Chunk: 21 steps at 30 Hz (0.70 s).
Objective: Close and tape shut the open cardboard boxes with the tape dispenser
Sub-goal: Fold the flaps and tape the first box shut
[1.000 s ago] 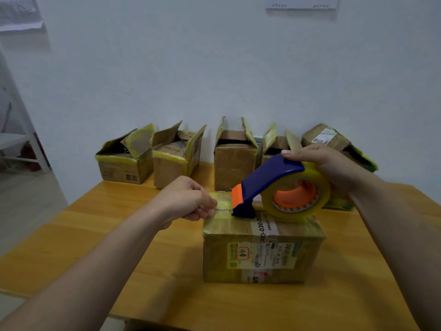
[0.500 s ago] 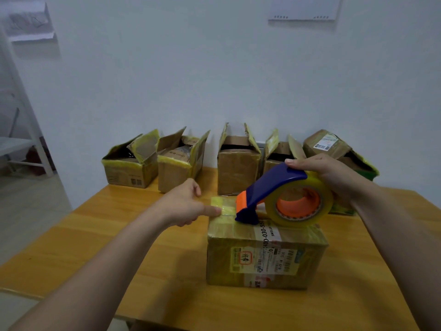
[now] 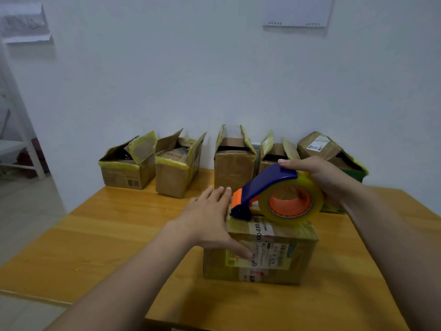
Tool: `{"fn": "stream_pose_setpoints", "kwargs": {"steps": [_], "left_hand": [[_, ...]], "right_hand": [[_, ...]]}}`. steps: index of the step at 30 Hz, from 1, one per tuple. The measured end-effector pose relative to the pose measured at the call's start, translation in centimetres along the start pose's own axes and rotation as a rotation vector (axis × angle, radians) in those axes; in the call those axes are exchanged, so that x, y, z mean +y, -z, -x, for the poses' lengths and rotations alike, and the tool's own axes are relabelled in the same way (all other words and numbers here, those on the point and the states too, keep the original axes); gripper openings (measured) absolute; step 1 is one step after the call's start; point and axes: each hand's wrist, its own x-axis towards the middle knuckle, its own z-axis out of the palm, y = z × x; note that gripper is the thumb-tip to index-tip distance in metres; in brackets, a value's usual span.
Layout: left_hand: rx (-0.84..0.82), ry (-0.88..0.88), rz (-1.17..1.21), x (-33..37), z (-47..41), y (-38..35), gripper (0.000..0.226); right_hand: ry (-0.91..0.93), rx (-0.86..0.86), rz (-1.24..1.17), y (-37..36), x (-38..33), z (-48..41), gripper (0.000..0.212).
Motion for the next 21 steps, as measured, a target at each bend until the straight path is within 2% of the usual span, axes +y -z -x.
{"fn": "stream_pose_setpoints", "kwargs": {"steps": [6, 10, 14, 19, 21], "left_hand": [[0.004, -0.070, -0.111, -0.8, -0.5, 0.8, 0.139], [-0.017, -0.105, -0.168, -1.9, -0.3, 1.3, 0.136], [-0.026, -0.115, -0.214, -2.3, -0.2, 1.5, 0.136], [-0.024, -0.115, -0.220, -2.6, -0.1, 1.5, 0.138], [-0.034, -0.113, -0.214, -2.8, 0.0, 1.7, 0.138]], "right_hand": [[-0.040, -0.067, -0.035, 0.3, 0.4, 0.8, 0.046], [0.045, -0.049, -0.023, -0.3, 0.4, 0.8, 0.053], [0.062, -0.046, 0.043, -0.3, -0.2, 1.3, 0.050], [0.024, 0.035, 0.046, 2.7, -0.1, 2.9, 0.056], [-0.007, 0.084, 0.016, 4.2, 0.4, 3.8, 0.051]]}}
